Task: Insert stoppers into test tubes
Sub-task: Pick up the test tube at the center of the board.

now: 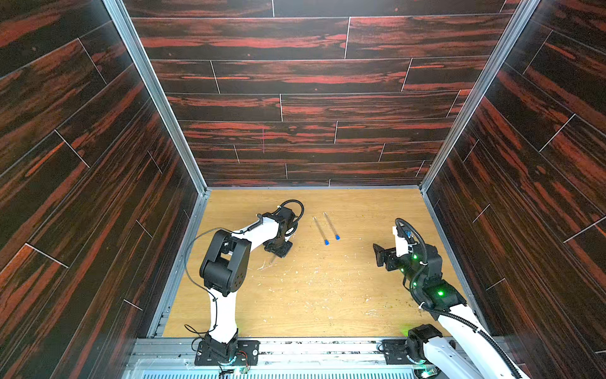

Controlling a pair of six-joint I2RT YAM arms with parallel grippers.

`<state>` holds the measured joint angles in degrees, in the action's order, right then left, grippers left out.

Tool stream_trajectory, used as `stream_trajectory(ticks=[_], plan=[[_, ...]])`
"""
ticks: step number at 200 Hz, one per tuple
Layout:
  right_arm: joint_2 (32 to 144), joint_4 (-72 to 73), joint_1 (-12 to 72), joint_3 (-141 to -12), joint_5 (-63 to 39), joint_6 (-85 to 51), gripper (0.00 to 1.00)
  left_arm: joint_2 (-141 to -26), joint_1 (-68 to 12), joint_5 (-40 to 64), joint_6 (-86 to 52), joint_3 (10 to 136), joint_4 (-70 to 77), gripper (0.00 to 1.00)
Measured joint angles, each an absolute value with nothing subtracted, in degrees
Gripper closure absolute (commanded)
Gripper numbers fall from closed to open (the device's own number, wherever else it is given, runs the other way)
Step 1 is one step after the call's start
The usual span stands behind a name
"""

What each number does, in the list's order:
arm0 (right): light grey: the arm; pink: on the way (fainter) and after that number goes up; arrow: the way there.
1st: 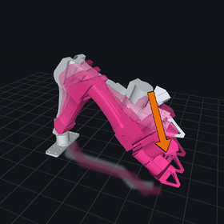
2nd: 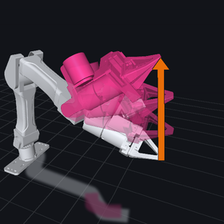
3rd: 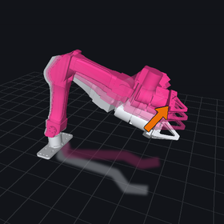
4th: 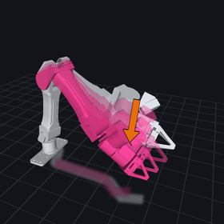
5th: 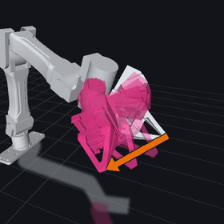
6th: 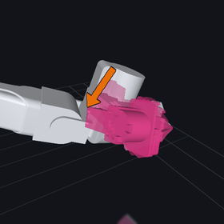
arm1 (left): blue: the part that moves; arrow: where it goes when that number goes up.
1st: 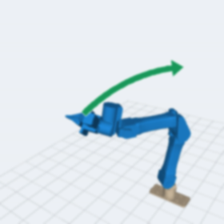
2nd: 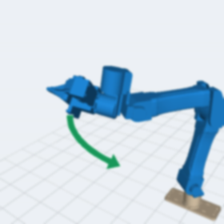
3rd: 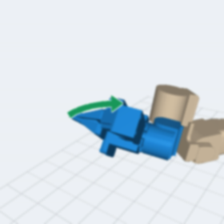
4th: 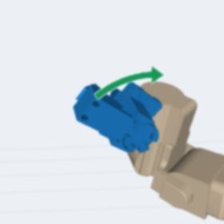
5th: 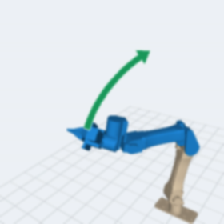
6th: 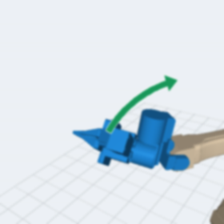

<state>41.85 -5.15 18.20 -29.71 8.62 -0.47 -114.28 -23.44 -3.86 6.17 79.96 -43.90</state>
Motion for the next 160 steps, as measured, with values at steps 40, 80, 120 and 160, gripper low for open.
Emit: stream_trajectory(ticks=[40,80,120,160], plan=[[41.85,-5.15,18.20,-29.71,8.58,-0.58,0.05,-114.32,-23.44,-4.10,6.09,79.94,-43.68,0.72],[41.69,-5.15,18.20,-29.71,8.56,-0.62,0.05,-114.43,-23.44,-4.12,6.04,78.91,-43.20,0.75],[41.50,-5.15,18.20,-29.71,8.58,-0.62,0.05,-114.69,-23.49,-4.12,6.00,78.74,-43.09,0.77],[41.45,-5.15,18.20,-29.71,8.58,-0.62,0.05,-114.72,-23.55,-4.10,5.96,78.74,-42.98,0.81]])
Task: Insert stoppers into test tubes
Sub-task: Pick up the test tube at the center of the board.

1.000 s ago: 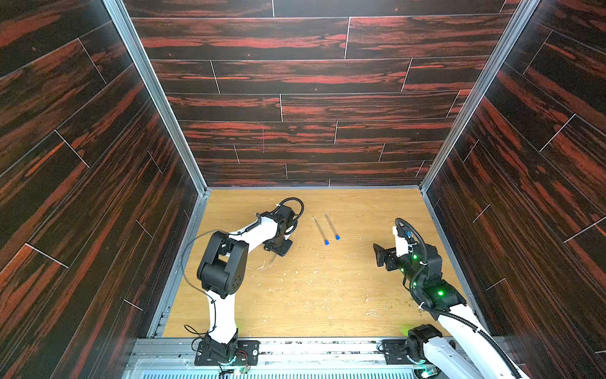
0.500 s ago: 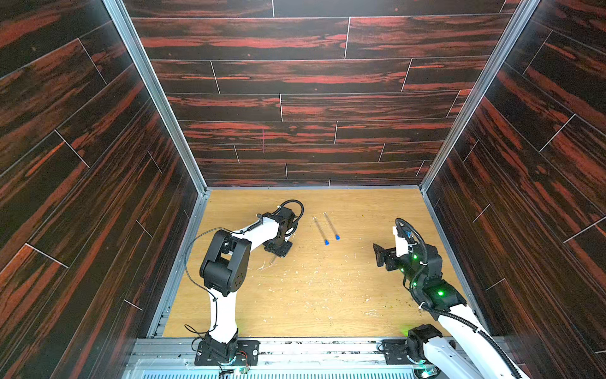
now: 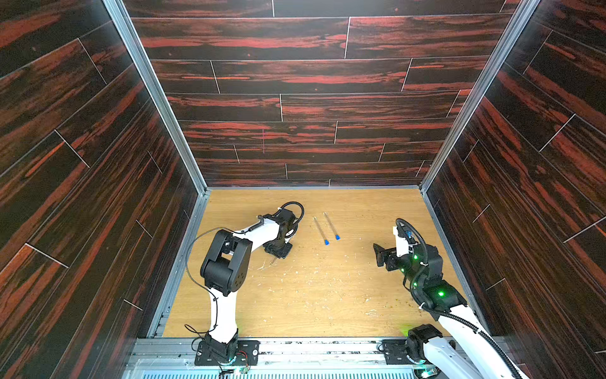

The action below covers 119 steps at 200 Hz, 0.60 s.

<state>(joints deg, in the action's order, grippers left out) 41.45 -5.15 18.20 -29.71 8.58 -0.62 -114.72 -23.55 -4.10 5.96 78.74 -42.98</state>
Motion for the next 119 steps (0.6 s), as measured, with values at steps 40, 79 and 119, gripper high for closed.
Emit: stream_trajectory(ticks=[40,79,119], plan=[[41.50,-5.15,18.20,-29.71,8.60,-1.06,0.05,-114.72,-23.66,-3.79,5.98,78.74,-43.00,0.84],[41.80,-5.19,18.20,-29.74,8.69,-1.72,0.05,-114.61,-23.70,-2.94,6.28,78.74,-43.05,0.85],[42.52,-5.85,18.20,-30.17,8.62,-2.37,0.03,-113.19,-24.93,-0.14,7.73,77.56,-43.55,0.85]])
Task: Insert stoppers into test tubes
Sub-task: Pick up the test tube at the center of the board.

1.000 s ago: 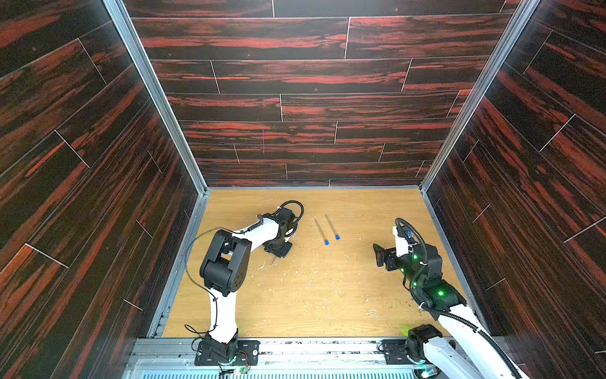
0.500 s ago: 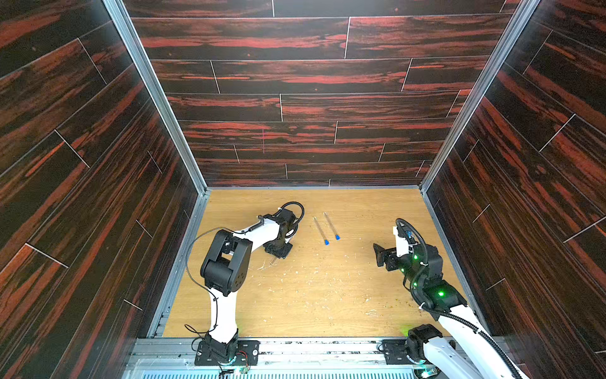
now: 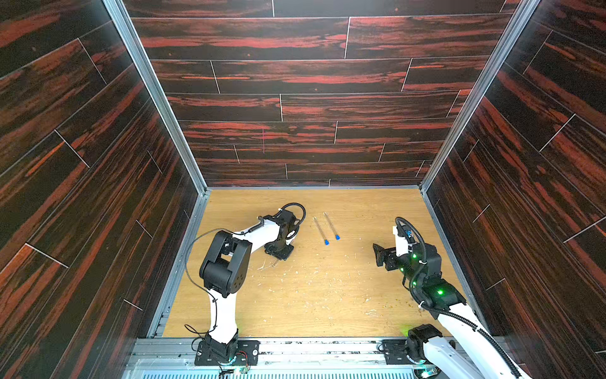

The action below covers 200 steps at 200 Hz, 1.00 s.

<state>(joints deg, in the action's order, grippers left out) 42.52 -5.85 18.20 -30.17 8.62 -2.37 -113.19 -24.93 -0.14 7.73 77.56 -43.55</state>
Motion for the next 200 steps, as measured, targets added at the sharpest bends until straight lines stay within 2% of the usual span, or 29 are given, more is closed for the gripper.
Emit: stream_trajectory(ticks=[109,168,200], plan=[[46.26,-7.79,18.20,-33.36,11.92,-8.14,0.01,-96.97,-26.00,1.69,18.15,75.50,-42.19,0.86],[53.01,-15.57,18.20,-42.94,7.33,-10.22,0.01,-90.98,-26.00,2.81,21.26,67.46,-36.01,0.86],[60.53,-20.75,18.20,-51.27,0.12,-13.78,0.04,-85.71,-26.00,5.85,25.65,64.42,-35.88,0.86]])
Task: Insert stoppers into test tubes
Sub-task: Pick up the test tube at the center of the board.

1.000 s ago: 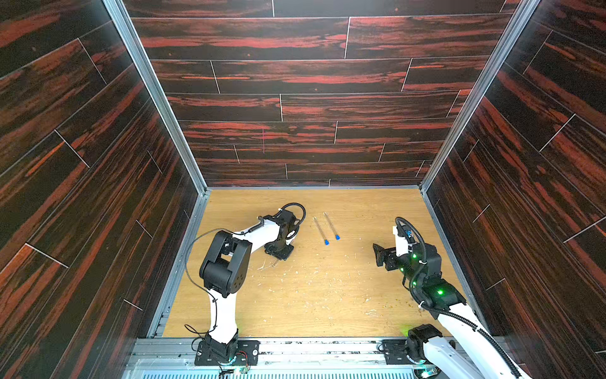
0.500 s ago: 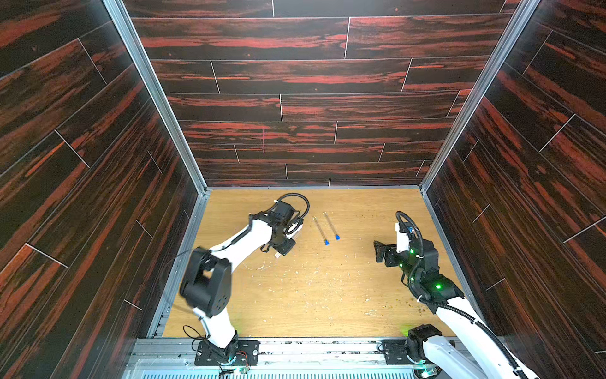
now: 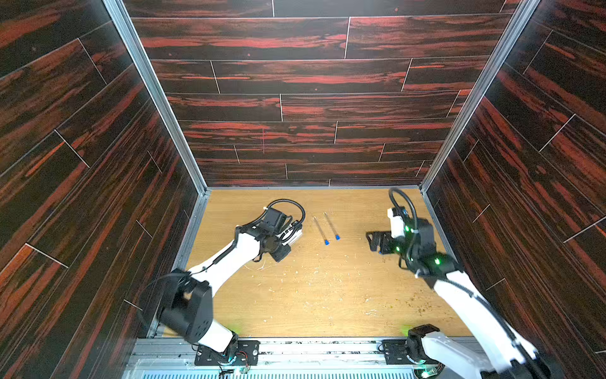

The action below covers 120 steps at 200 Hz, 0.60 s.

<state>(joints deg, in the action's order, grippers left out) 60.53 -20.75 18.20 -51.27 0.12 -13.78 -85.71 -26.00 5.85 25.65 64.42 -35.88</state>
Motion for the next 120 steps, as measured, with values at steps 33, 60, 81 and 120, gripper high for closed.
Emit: stream_trajectory(ticks=[33,60,81,120], plan=[[66.15,-21.91,18.37,-55.68,-11.94,-21.21,0.11,-81.12,-26.00,10.24,31.86,64.18,-38.28,0.86],[71.88,-21.71,19.99,-59.77,-20.45,-27.81,0.13,-80.09,-26.02,12.51,36.07,64.42,-40.82,0.86],[75.31,-21.04,23.92,-62.41,-24.60,-31.31,0.14,-80.09,-26.22,13.65,38.79,64.86,-42.70,0.85],[80.88,-16.58,29.89,-65.32,-30.13,-36.77,0.20,-80.09,-26.92,14.17,42.61,66.63,-45.04,0.85]])
